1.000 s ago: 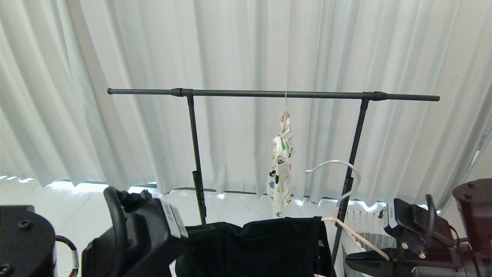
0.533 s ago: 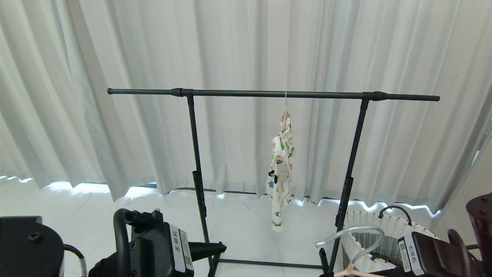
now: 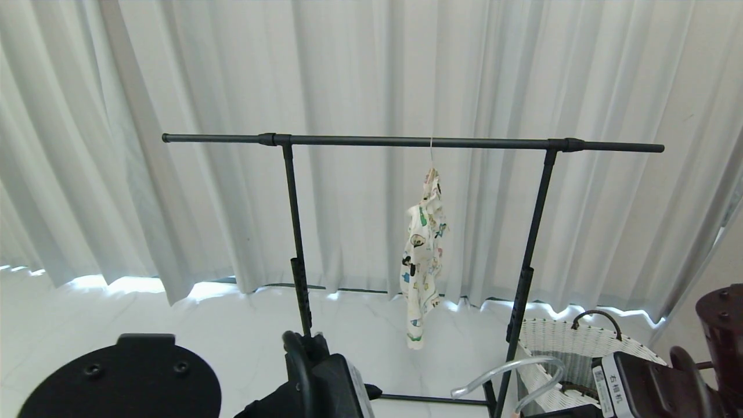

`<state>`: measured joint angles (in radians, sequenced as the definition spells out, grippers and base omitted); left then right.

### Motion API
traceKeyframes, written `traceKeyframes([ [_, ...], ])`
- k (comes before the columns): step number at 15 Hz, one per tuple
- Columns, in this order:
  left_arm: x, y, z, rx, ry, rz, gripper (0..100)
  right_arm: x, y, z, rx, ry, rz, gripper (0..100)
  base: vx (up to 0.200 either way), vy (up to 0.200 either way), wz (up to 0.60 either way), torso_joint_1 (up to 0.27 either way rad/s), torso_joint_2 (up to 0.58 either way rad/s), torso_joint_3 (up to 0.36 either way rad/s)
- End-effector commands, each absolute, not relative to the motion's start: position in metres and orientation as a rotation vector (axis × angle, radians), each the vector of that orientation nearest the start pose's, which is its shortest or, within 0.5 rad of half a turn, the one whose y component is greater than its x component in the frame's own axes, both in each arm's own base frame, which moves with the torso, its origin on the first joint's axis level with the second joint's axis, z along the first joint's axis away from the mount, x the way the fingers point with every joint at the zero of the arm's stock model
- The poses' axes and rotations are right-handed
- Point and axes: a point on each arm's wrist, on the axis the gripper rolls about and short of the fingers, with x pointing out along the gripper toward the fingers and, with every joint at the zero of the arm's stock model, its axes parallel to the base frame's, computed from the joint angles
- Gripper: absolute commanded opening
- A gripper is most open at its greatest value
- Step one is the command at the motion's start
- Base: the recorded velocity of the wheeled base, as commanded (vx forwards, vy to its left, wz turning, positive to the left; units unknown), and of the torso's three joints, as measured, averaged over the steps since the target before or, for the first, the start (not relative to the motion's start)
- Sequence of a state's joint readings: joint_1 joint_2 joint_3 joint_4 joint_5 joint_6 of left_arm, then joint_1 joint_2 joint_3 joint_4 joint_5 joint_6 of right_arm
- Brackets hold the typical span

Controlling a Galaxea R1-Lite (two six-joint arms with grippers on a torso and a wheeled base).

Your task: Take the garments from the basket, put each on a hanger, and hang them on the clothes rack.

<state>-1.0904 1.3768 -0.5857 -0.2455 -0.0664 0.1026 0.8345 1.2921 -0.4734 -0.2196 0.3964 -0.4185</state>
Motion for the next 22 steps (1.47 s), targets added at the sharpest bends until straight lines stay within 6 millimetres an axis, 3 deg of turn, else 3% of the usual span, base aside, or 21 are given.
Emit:
traceKeyframes([
  [1, 0.099, -0.193, 0.163, 0.388, 0.478, -1.152, 100, 0.111, 0.139, 0.157, -0.492, 0.356, 1.321, 0, 0.0, 0.0, 0.0, 0.0, 0.0, 0.0],
  [3, 0.1, -0.195, 0.162, 0.391, 0.484, -1.151, 100, 0.111, 0.139, 0.158, -0.492, 0.353, 1.323, 0, 0.0, 0.0, 0.0, 0.0, 0.0, 0.0],
  [4, 0.1, -0.195, 0.162, 0.392, 0.485, -1.151, 0, 0.111, 0.139, 0.158, -0.49, 0.354, 1.323, 0, 0.0, 0.0, 0.0, 0.0, 0.0, 0.0],
  [12, 0.101, -0.197, 0.158, 0.404, 0.5, -1.149, 0, 0.111, 0.139, 0.158, -0.484, 0.35, 1.319, 0, 0.0, 0.0, 0.0, 0.0, 0.0, 0.0],
  [13, 0.102, -0.197, 0.158, 0.405, 0.502, -1.146, 0, 0.111, 0.139, 0.158, -0.485, 0.351, 1.318, 100, 0.0, 0.0, 0.0, 0.0, 0.0, 0.0],
  [19, 0.107, -0.187, 0.144, 0.443, 0.544, -1.022, 0, 0.117, 0.132, 0.158, -0.482, 0.356, 1.247, 100, 0.0, 0.0, 0.0, 0.0, 0.0, 0.0],
  [22, 0.111, -0.165, 0.137, 0.449, 0.565, -0.902, 0, 0.123, 0.127, 0.159, -0.47, 0.358, 1.2, 100, 0.0, 0.0, 0.0, 0.0, 0.0, 0.0],
])
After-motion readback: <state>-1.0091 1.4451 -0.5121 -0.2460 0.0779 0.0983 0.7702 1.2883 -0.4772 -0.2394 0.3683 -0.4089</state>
